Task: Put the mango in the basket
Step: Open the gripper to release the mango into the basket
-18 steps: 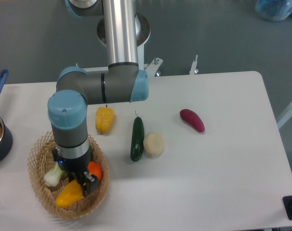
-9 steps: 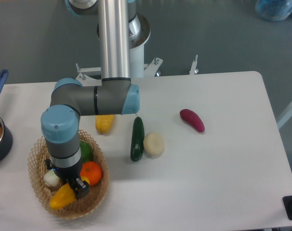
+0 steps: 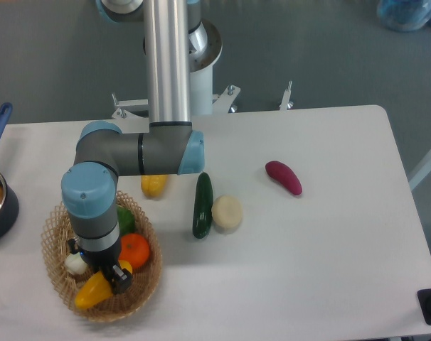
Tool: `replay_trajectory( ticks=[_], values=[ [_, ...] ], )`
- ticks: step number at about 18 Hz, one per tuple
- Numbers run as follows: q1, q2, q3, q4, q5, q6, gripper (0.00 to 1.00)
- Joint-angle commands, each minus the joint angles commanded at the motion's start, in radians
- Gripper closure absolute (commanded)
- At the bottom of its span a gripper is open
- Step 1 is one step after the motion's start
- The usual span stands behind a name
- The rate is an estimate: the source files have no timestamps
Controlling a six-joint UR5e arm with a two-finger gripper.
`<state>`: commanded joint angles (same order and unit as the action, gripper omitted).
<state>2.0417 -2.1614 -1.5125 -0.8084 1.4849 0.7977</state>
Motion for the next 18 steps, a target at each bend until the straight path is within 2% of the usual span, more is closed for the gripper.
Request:
replay_trajectory(
  ticks=[1, 2, 3, 4, 12, 16, 18],
  values=[
    [0.000, -0.005, 0.000, 0.000, -0.002, 0.000, 0.76],
    [0.000, -0.006, 0.000, 0.000, 0.000, 0.002, 0.52],
    [0.000, -0.009, 0.002, 0.002, 0.000, 0.005, 0.12],
    [0.000, -0.009, 0.005, 0.002, 0.000, 0.002, 0.00],
    [0.009, 0.034, 0.046, -0.002, 0.011, -0.006, 0.00],
    [0.113, 0.074, 0.075, -0.002, 0.210, 0.001, 0.00],
    [0.184, 0.074, 0.115, -0.005, 0.238, 0.008, 0.00]
  ],
)
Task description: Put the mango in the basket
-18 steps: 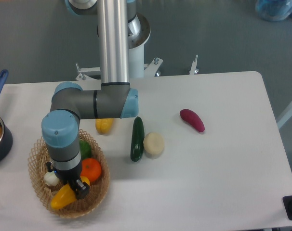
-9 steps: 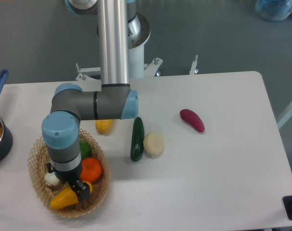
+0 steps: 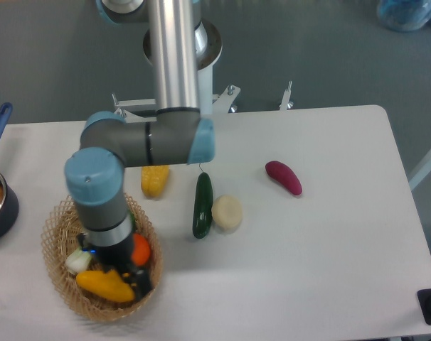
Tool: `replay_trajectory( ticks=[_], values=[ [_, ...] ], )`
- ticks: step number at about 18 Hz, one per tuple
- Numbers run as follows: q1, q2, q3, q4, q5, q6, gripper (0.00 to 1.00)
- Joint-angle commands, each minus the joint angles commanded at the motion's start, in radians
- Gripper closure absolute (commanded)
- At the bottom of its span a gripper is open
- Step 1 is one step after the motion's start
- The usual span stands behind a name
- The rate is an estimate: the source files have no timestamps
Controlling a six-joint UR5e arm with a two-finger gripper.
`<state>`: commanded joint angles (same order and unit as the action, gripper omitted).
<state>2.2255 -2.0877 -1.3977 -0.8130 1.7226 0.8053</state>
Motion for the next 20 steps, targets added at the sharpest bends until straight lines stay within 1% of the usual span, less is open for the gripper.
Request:
replay_trajectory(
  ticks=[2, 3, 5, 6, 9, 11, 12, 14, 17, 18, 20],
  values=[
    [0.069, 0.009, 0.046, -0.012, 0.002, 0.020, 0.00],
    [0.092, 0.029, 0.055, -0.029, -0.001, 0.041, 0.00],
    [0.137, 0.075, 0.054, -0.070, -0.008, 0.147, 0.00],
    [0.154, 0.098, 0.046, -0.104, -0.012, 0.208, 0.00],
    [0.219, 0.204, 0.023, -0.250, -0.058, 0.339, 0.00],
    [0.264, 0.259, 0.010, -0.319, -0.102, 0.408, 0.00],
    [0.285, 0.276, -0.003, -0.343, -0.118, 0.444, 0.00],
    [0.327, 0.325, -0.035, -0.360, -0.142, 0.518, 0.00],
    [0.422, 0.395, -0.112, -0.364, -0.230, 0.651, 0.00],
    [0.451, 0.412, -0.133, -0.362, -0.253, 0.698, 0.00],
    [0.483, 0.428, -0.142, -0.364, -0.288, 0.747, 0.00]
  ],
)
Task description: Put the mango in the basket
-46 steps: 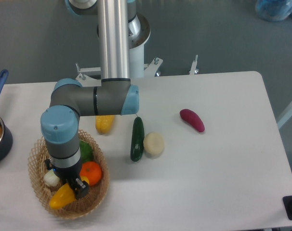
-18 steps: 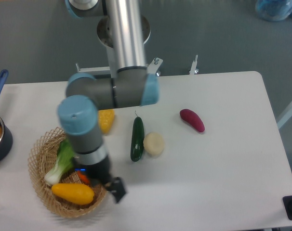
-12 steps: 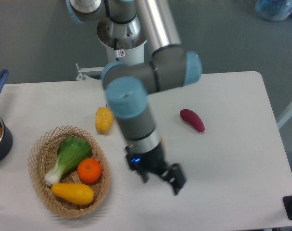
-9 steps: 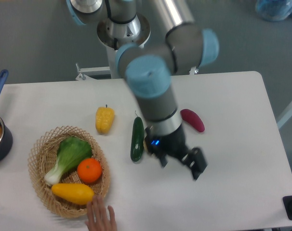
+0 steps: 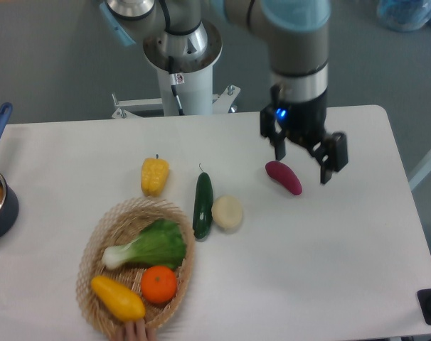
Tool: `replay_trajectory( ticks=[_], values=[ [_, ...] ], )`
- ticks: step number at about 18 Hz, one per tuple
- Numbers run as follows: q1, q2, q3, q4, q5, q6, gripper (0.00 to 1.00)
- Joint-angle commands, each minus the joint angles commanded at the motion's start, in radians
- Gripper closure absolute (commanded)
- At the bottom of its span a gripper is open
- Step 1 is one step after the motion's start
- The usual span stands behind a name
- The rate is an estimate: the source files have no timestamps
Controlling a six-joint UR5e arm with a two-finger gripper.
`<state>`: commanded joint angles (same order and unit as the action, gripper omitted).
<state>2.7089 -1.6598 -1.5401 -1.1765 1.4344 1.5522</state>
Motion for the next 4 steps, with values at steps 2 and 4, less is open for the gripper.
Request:
replay_trajectory(
  ticks=[2, 4],
  values=[
    [0.002, 0.002, 0.002, 0.000, -0.008, 0.000, 0.00],
    [0.003, 0.002, 0.002, 0.000, -0.009, 0.000, 0.00]
  ],
)
